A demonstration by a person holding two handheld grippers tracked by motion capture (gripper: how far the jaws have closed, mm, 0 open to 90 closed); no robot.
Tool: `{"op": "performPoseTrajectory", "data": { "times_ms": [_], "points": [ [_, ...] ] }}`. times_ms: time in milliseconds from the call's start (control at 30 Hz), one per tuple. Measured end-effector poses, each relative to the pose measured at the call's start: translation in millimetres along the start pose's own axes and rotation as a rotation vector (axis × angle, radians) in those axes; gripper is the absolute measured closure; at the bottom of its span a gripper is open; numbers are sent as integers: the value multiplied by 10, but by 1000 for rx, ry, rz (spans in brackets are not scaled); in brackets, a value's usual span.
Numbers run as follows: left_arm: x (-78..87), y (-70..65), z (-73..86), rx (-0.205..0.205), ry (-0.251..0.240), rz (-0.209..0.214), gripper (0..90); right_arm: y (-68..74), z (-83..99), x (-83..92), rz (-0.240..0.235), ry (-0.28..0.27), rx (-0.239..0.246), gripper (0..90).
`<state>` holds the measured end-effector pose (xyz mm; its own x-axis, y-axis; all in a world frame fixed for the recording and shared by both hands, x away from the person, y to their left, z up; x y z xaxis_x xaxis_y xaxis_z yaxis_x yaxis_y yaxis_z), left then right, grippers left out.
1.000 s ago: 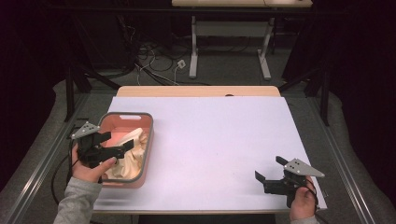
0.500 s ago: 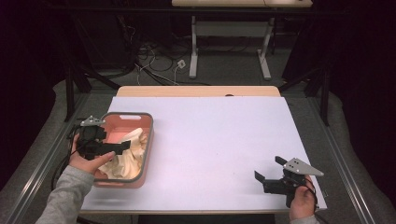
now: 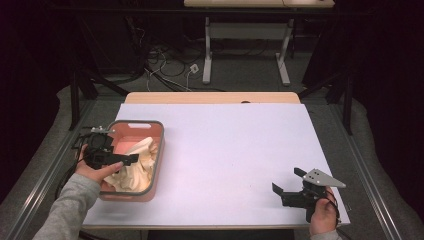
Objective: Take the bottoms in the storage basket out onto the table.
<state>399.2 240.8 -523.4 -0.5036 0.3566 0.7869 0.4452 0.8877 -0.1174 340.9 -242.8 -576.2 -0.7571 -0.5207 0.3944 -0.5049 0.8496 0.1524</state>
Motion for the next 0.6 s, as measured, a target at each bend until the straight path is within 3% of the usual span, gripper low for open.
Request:
{"op": "performPoseTrajectory", "data": {
  "times_ms": [267, 533, 600],
  "points": [
    [-287, 84, 130, 48, 27, 11, 4, -3, 17, -8, 3, 12, -2, 0],
    [-400, 138, 206, 68, 49, 12, 3, -6, 23, -17, 0, 15, 1, 0],
    [-418, 148, 238, 83, 79, 17, 3, -7, 25, -17, -1, 18, 4, 0]
  ]
}}
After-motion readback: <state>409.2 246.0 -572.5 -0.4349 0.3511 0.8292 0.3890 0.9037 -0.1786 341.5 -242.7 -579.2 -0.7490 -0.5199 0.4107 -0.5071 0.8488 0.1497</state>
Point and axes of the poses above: each handheld gripper's, and its own axes: x roughly backward along the jaws, z roughly out of its underside, y roughly to its left, the point moved 10 cm from there along -x, roughly forward along the jaws, and after that the axes turned 4 degrees about -x, right-handed, at the moved point
